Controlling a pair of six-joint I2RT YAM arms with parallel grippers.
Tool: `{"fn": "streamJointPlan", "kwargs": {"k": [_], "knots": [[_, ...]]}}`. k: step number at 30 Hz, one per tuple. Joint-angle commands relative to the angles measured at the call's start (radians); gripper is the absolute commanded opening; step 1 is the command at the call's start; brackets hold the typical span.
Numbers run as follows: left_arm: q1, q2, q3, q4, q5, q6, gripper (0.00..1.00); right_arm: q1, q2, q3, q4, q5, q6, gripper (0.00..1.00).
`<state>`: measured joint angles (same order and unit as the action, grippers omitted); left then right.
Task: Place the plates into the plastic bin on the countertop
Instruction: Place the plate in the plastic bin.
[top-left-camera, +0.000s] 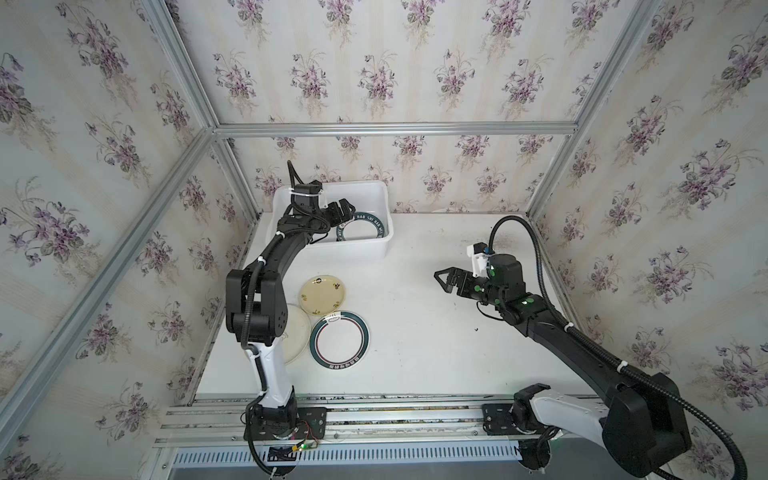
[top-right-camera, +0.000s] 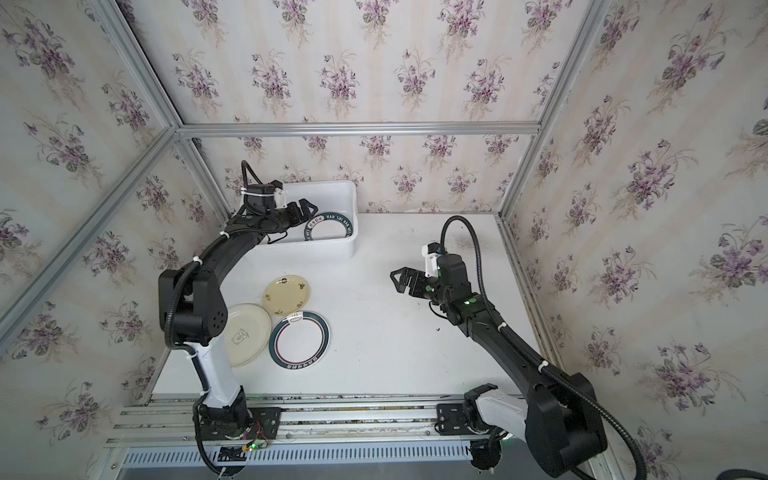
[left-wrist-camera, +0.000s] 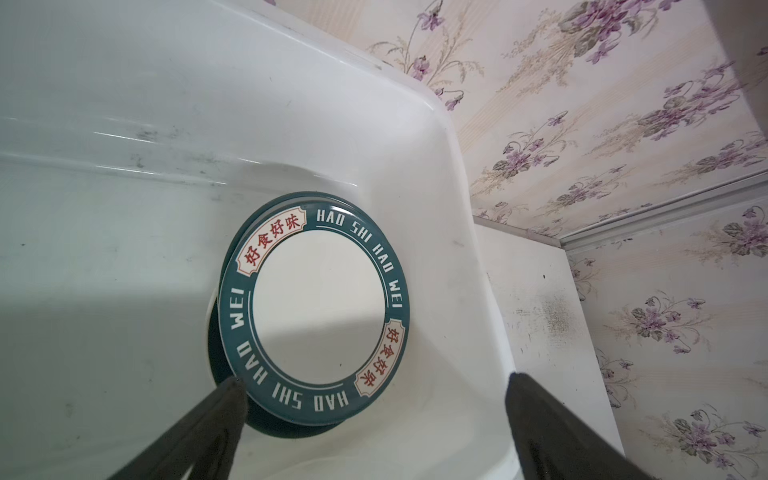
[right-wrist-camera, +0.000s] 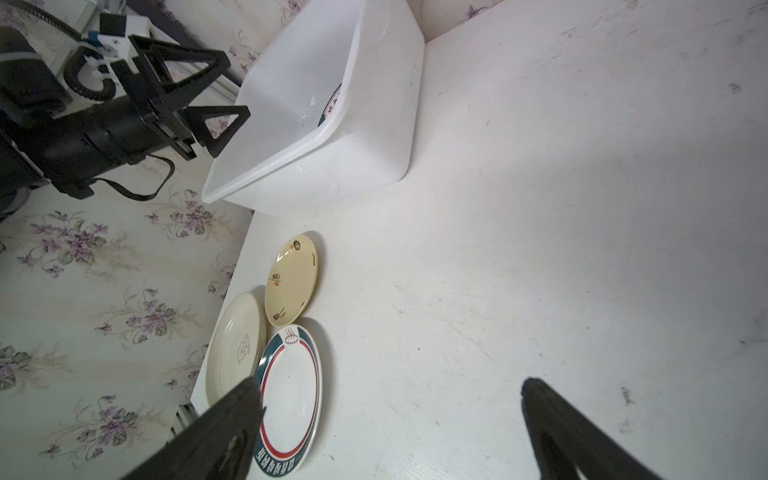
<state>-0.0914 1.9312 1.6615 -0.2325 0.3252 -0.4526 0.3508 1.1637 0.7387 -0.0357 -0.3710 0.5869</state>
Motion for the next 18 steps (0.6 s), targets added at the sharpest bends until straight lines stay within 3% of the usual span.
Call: {"fn": "streamJointPlan", "kwargs": {"k": [1,9,13,18], "knots": [[-0.005,-0.083,-0.055,0.007,-0.035,0.027,1.00,0.053,0.027,0.007,0.041,-0.025,-0.007,0.99],[-0.013,-0.418,-0.367,0.049,-0.199,0.049,1.00,0.211,0.185,-0.012,0.203,-0.088,0.039,0.92],[-0.022,-0.654,-0.602,0.125,-0.324,0.028,1.00,0.268,0.267,0.036,0.166,-0.098,-0.017,0.92],[-0.029,-0.897,-0.836,0.157,-0.343,0.005,1.00,0.293,0.385,0.089,0.156,-0.167,-0.029,0.88]]}}
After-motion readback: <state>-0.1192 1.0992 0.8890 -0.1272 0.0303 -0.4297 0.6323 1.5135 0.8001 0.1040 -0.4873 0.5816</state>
